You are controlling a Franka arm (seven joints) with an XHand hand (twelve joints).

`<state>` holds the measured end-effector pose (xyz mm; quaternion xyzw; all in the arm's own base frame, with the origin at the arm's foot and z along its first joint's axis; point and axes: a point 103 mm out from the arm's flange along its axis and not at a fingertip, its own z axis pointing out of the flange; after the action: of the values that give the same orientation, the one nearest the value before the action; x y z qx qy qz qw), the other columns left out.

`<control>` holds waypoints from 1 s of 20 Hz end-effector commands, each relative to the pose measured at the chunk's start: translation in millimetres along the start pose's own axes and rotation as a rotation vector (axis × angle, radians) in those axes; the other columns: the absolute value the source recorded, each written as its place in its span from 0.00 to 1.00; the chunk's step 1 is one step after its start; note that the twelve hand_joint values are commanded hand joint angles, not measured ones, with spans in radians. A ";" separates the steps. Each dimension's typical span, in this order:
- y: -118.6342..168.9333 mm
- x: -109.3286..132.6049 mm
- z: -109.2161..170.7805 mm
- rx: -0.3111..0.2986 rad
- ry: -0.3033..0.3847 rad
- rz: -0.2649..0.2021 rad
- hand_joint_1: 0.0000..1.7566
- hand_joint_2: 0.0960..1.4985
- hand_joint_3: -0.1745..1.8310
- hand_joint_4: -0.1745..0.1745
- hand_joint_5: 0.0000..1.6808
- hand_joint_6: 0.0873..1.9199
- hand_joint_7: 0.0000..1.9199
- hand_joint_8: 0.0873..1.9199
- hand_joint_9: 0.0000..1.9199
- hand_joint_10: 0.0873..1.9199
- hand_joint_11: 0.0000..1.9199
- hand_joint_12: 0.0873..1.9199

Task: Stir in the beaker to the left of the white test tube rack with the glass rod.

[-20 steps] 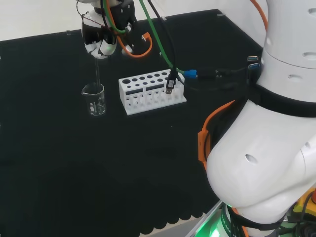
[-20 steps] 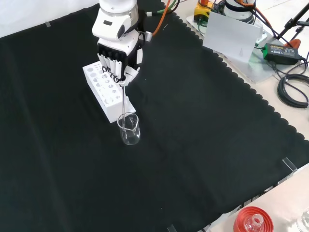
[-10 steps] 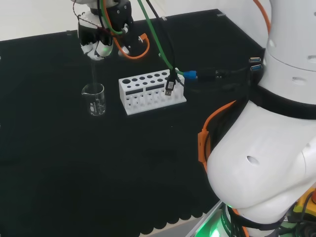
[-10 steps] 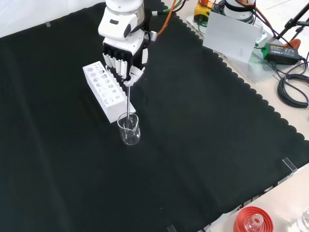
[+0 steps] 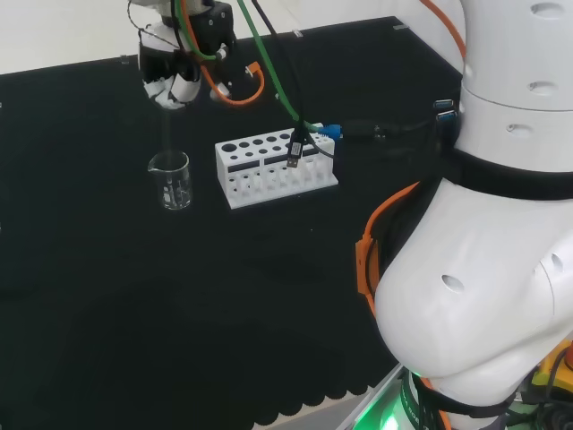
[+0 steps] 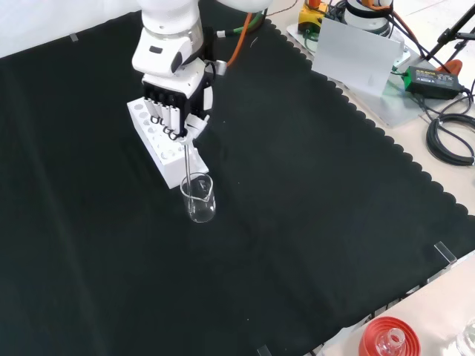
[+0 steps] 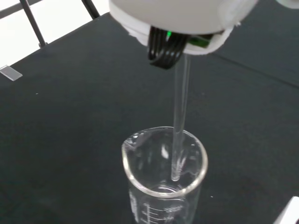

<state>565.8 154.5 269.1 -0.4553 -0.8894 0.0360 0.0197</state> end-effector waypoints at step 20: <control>-35.6 23.3 -13.6 0.009 -0.015 0.013 0.76 0.35 0.47 0.00 0.73 0.25 0.73 0.34 0.87 0.28 0.84 0.31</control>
<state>527.1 140.2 283.5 -0.4707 -0.8812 0.0424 0.0107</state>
